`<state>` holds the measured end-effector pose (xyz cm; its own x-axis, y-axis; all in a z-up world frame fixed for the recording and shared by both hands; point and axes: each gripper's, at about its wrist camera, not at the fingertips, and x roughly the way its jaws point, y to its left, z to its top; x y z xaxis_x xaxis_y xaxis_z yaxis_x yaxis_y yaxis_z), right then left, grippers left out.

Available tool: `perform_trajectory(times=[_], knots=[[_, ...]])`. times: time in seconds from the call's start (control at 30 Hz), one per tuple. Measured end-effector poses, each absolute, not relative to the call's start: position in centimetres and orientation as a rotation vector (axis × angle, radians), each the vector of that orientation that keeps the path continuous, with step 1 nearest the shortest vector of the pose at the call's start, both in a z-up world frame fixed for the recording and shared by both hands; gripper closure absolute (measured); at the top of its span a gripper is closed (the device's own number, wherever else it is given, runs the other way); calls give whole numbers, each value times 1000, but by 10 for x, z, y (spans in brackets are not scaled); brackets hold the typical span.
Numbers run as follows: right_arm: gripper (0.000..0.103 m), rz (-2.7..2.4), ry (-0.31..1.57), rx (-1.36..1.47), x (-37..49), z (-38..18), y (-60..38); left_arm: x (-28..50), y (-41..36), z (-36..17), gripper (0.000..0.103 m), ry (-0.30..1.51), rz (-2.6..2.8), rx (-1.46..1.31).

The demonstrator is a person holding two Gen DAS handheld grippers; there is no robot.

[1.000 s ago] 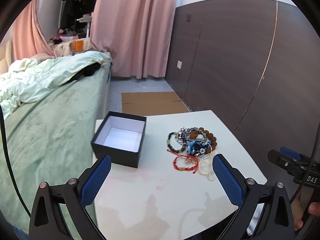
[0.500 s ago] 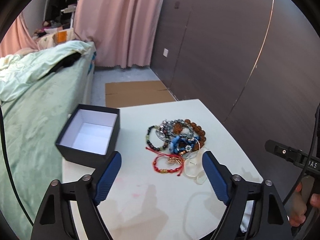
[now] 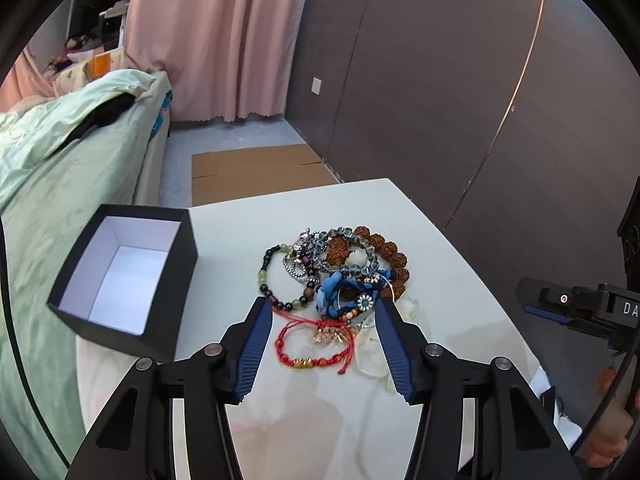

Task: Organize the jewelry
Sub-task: 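Lower the left tool onto the blue beaded bracelet and close it, then carry the blue bracelet with the left tool into the black box and open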

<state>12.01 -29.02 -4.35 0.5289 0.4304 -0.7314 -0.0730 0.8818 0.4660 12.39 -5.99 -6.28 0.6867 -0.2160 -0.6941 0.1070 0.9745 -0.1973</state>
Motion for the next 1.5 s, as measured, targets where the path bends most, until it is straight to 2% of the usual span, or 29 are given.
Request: perform_trajectory(times=[0.13, 0.47, 0.53, 0.6, 0.63, 0.73, 0.83, 1.03, 1.07, 1.17, 1.2, 1.3, 1.5], knots=[[43, 341, 999, 472, 129, -53, -289, 140, -64, -74, 62, 824, -181, -140], [44, 372, 1086, 583, 160, -81, -276, 171, -71, -98, 64, 869, -207, -140], [44, 384, 1109, 600, 162, -87, -270, 178, -71, -105, 74, 894, -213, -158], [44, 399, 1124, 614, 163, -91, -266, 182, -72, -110, 79, 912, -217, -169], [44, 402, 1128, 619, 163, -92, -265, 183, -72, -112, 87, 917, -221, -170], [44, 410, 1144, 631, 164, -98, -261, 179, -69, -109, 90, 908, -218, -184], [49, 436, 1175, 654, 165, -106, -255, 172, -61, -100, 90, 881, -221, -223], [50, 399, 1206, 583, 164, -113, -236, 161, -48, -83, 90, 843, -209, -264], [52, 394, 1208, 566, 165, -114, -233, 159, -47, -80, 90, 836, -209, -267], [80, 390, 1224, 528, 165, -118, -227, 150, -43, -71, 90, 813, -209, -276], [94, 388, 1229, 517, 164, -119, -224, 146, -41, -66, 90, 802, -213, -282], [99, 393, 1189, 516, 160, -113, -226, 139, -36, -57, 90, 777, -212, -286], [100, 463, 1087, 522, 146, -88, -226, 119, -18, -41, 90, 726, -188, -303]])
